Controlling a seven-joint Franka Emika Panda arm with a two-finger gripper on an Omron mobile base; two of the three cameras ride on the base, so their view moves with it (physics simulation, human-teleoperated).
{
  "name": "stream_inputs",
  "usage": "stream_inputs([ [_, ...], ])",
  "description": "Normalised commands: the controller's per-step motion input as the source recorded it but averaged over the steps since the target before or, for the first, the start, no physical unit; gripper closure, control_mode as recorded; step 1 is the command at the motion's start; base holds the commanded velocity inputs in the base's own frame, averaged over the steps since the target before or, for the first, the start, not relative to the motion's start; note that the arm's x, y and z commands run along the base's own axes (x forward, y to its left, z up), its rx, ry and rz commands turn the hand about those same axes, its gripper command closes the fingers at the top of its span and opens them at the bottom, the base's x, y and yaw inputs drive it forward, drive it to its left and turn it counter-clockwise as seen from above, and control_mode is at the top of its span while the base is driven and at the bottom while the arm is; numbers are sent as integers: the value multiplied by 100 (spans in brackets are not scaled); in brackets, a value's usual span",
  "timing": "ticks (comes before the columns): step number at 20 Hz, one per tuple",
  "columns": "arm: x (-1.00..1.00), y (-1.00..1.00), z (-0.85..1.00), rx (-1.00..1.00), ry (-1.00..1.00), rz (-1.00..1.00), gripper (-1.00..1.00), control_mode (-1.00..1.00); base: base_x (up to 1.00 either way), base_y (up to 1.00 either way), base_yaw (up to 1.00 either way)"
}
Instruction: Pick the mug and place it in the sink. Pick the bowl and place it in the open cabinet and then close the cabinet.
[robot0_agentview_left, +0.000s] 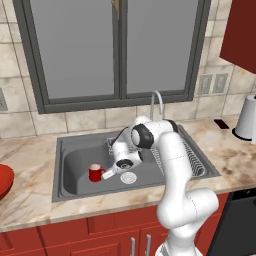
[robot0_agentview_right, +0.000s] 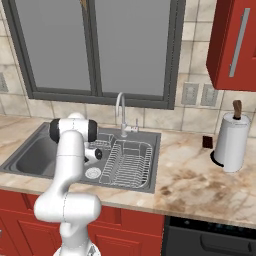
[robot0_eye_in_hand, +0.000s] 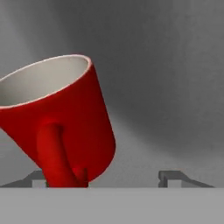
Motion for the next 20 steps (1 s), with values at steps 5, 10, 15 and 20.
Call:
stream_inputs([
  [5,-11,30,21,-4,0,0,-100,-100,0,0,0],
  [10,-9,13,24,-5,0,0,-100,-100,0,0,0],
  [15,-32,-8,23,-1,0,0,-100,-100,0,0,0],
  [20,-69,-24,31,0,-1,-5,-100,-100,0,0,0],
])
